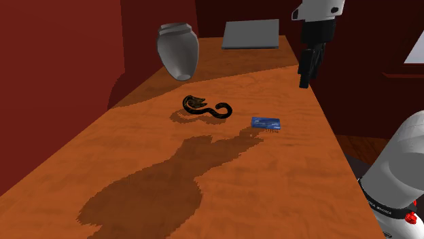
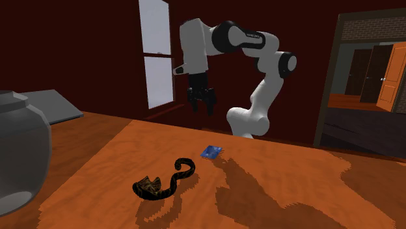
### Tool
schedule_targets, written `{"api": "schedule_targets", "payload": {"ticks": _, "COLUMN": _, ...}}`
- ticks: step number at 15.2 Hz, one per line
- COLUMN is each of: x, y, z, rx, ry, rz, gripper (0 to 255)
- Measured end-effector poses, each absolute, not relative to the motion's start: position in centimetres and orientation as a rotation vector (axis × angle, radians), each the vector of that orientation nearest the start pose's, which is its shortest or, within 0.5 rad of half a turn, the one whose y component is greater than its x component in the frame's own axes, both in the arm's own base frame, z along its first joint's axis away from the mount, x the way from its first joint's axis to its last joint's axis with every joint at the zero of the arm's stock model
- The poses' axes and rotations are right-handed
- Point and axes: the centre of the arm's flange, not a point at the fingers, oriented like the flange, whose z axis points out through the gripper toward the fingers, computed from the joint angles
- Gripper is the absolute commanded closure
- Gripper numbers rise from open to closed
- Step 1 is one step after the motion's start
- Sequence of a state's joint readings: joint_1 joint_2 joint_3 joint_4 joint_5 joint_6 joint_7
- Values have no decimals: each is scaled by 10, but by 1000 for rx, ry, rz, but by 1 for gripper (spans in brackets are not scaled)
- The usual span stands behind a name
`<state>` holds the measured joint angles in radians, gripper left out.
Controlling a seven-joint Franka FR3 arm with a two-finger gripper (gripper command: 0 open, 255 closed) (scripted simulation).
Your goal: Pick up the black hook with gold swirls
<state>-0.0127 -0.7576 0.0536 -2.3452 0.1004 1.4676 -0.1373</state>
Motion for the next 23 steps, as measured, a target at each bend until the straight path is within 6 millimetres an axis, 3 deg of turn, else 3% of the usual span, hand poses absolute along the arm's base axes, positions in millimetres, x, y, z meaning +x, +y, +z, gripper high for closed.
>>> {"api": "schedule_targets", "payload": {"ticks": 2, "x": 307, "y": 33, "z": 576, "rx": -3056, "ry": -263, "rz": 173, "gripper": 0}}
{"api": "schedule_targets", "payload": {"ticks": 12, "x": 382, "y": 115, "z": 551, "rx": -3061, "ry": -443, "rz": 27, "gripper": 0}}
{"api": "schedule_targets", "payload": {"ticks": 23, "x": 455, "y": 226, "z": 529, "rx": -3044, "ry": -653, "rz": -147, "gripper": 0}}
